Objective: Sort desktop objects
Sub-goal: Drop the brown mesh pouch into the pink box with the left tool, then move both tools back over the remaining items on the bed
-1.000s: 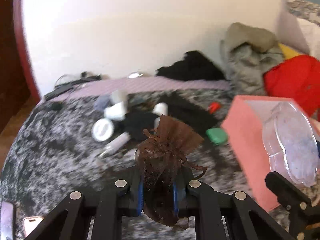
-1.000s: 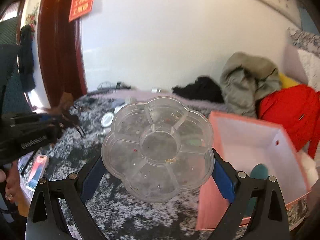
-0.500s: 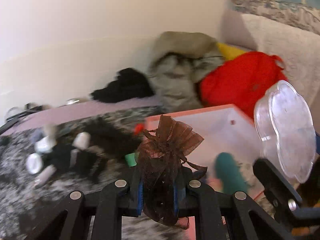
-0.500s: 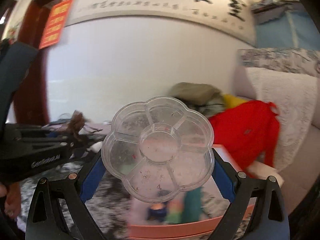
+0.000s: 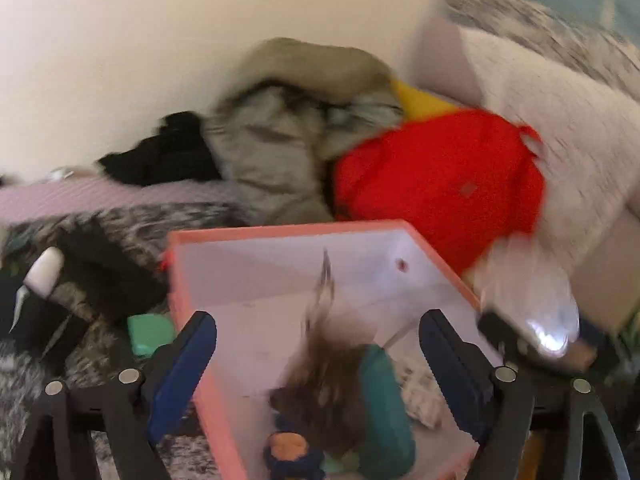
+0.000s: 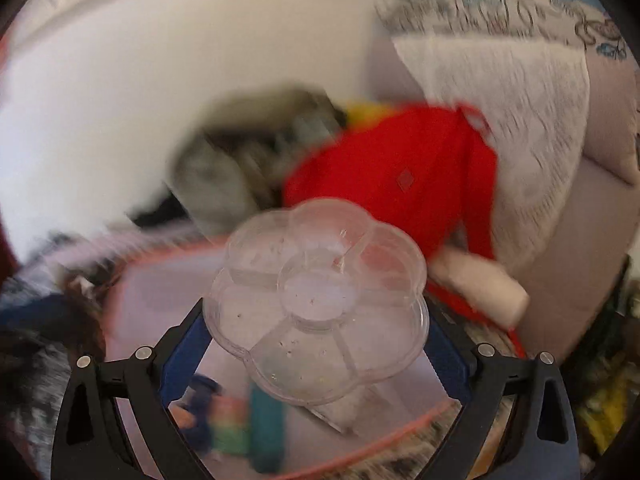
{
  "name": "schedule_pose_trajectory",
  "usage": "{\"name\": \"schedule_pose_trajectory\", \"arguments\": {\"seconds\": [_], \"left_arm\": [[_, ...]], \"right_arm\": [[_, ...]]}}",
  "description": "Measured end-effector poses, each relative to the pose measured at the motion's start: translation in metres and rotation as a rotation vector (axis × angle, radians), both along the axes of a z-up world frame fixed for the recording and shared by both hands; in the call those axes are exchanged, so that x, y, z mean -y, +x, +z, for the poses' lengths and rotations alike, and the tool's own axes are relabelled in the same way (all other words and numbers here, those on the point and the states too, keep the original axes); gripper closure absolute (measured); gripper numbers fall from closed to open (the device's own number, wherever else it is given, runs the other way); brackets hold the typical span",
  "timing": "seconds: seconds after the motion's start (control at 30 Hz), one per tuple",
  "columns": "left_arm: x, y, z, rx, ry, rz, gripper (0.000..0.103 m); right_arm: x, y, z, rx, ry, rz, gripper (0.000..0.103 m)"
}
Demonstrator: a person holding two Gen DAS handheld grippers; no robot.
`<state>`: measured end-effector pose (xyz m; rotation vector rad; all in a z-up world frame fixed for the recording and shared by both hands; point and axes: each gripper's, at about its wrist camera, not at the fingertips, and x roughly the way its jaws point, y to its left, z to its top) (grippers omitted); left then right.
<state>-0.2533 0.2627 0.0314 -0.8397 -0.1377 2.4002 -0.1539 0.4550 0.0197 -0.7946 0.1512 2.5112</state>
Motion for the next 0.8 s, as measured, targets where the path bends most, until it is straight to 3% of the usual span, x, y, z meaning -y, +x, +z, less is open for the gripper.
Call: {"name": "schedule_pose_trajectory", "arguments": {"seconds": [0.1,0.2,0.3,0.53,0.8], "left_arm": [[0.017,-0.004,0.003,-0.005,0.005,0.038,0.016],[0.034,-0.006,0.004,0.005,0.011,0.072,0.016],[0.048,-0.005,0.005,0.011,0.008,0.095,0.016],[0.081,0.008,0.012,-0.026,-0.050,0.148,0.016],[0.161,0.013,0.011,-0.023,-0.094,0.280,0.016]], "right_arm": [[-0.010,-0.001,-0.005,0.007,-0.059,0.003,0.004],[-0.002,0.005,0.004,-0.045,-0.032,0.013,0.003],[0.018,0.012,0.014,-0.082,0.023,0.031,0.002],[0.064,0.003,0.031,-0.115,0.023,0.109,0.001],[0.143,-0.016,0.033,-0.124,0.048,0.247,0.001]]}}
